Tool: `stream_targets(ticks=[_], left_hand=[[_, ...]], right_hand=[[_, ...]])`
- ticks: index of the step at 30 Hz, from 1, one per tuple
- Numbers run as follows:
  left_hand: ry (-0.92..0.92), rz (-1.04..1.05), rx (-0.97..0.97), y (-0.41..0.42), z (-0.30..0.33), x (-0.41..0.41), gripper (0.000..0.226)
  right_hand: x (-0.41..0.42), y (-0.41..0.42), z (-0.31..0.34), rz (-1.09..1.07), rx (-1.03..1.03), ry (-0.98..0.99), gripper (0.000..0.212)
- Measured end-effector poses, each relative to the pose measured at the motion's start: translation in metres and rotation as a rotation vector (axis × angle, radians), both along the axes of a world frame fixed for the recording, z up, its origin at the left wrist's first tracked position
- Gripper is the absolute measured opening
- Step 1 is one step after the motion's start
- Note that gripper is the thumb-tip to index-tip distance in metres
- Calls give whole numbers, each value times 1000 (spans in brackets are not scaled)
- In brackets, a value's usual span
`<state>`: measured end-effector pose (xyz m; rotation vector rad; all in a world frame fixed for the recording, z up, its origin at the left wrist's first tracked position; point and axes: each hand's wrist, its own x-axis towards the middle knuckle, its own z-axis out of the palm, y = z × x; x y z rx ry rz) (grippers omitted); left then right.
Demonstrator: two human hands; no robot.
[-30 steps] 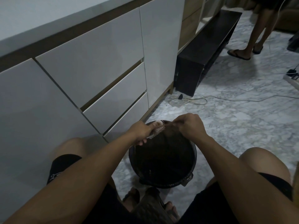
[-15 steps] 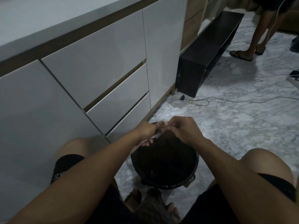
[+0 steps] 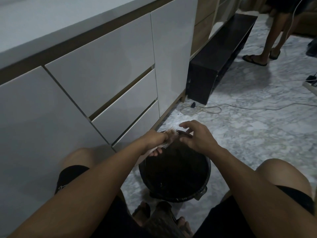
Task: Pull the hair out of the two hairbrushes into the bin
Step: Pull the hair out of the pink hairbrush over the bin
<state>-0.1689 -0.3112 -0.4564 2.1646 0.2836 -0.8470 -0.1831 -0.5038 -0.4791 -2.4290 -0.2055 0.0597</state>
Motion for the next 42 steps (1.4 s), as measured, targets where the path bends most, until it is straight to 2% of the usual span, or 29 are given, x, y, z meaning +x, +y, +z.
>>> stream_targets(ticks=[3,7,10,13,17,19,22,23,24,26,29,32,36,40,42], left_hand=[[25,-26,-33,-1,0,-1,21],[20,-71,-43,-2,0,-2,21],[26,-72,-26,1,-2,-2,20],[34,-34,-23,8,-4,-3,21],[32,-11,-67,8,-2,-4,21],[29,-12,-75,5,-2,-4,22],[23,-33,-80,2,-3,-2,20],[23,-39,-83,1,-3,-2,20],[23,-46,-88,0,-3,-2,19],[28,-57,-88,-2,-4,-2,19],[26,-45,-80,-1,-7,-3,21],[11,-21,-87,4,-9,-3,23],[26,8,-101,8,-7,-2,23],[95,95,-196,4,-5,-1,19],[124,120,-238,2,-5,-1,17]], right_hand=[[-2,8,-1,75,35,18,56],[-3,13,0,93,11,-19,27],[0,7,3,-30,-61,-53,16],[6,-5,3,-165,-53,-31,16],[4,-6,2,-128,-29,10,13],[1,-1,2,-51,-18,30,21],[-4,8,2,76,11,47,54],[-5,11,1,113,9,54,58],[-6,14,1,144,5,53,56],[-5,16,0,162,-37,-8,38],[-2,11,2,38,-47,-84,18],[1,2,3,-56,-60,-44,12],[-1,2,5,-27,-50,23,18],[-9,14,11,131,-3,54,49],[-11,19,9,185,11,60,51]])
